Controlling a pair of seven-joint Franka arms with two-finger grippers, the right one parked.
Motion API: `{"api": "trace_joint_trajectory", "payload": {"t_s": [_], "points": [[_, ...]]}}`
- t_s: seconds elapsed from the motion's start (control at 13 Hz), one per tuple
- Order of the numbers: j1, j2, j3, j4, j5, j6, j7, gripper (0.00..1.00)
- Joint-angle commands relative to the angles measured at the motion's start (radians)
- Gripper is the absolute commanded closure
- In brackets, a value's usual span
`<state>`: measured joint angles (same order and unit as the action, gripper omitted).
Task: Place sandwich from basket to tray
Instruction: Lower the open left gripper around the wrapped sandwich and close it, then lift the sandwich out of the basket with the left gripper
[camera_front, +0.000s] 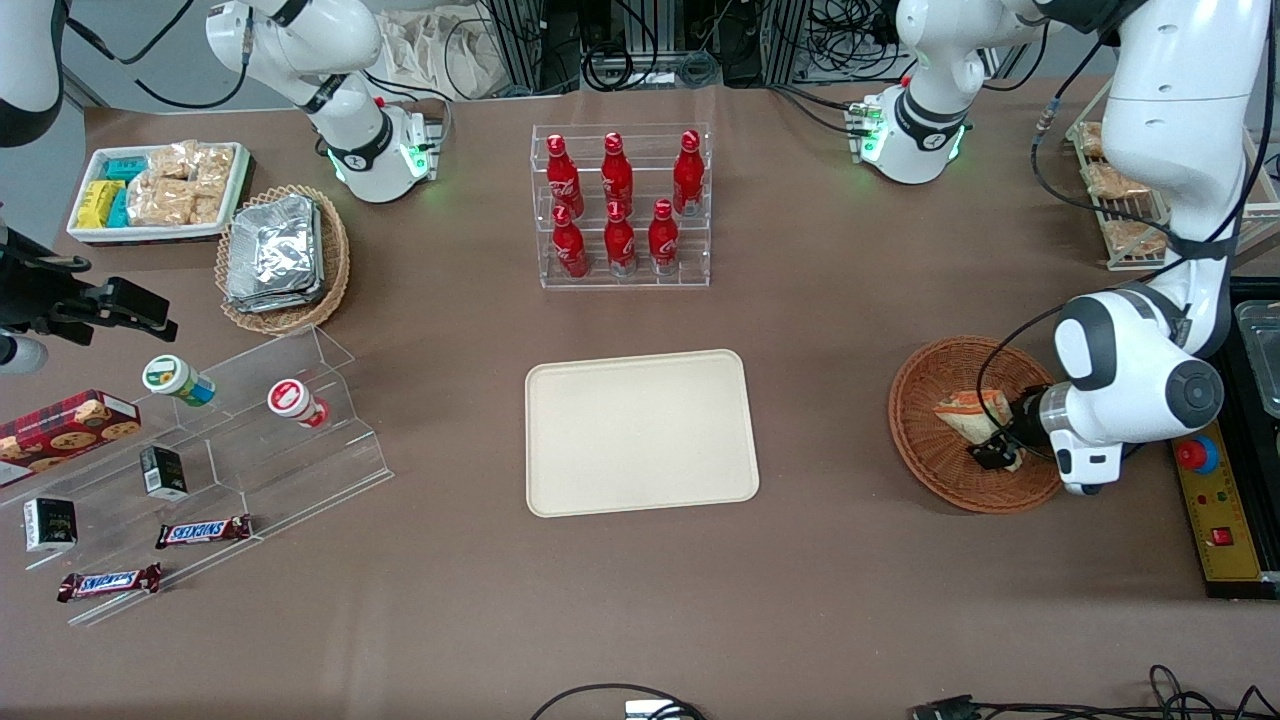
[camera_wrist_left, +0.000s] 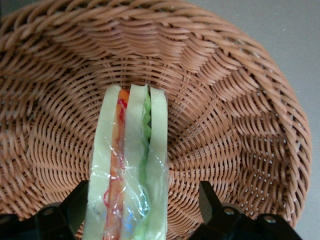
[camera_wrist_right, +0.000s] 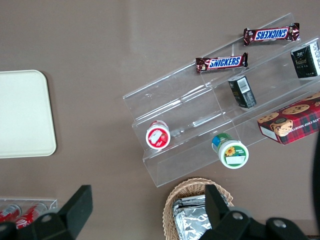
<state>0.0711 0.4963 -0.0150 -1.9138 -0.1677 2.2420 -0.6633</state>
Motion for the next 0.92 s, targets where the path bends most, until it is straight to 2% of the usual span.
{"api": "trace_joint_trajectory", "payload": {"t_s": [0.0,0.15,0.31,0.62,0.85], "points": [[-0.008,-0.01,0.0,0.004,-0.009,0.002,-0.022,1.0],[-0.008,-0.036,0.0,0.022,-0.004,-0.018,-0.007,1.0],[-0.005,-0.07,0.0,0.091,-0.001,-0.141,0.02,1.0],[-0.002,-0.082,0.001,0.411,0.002,-0.535,0.102,1.0],[-0.031,-0.085,-0.02,0.589,0.002,-0.721,0.215,1.0]]}}
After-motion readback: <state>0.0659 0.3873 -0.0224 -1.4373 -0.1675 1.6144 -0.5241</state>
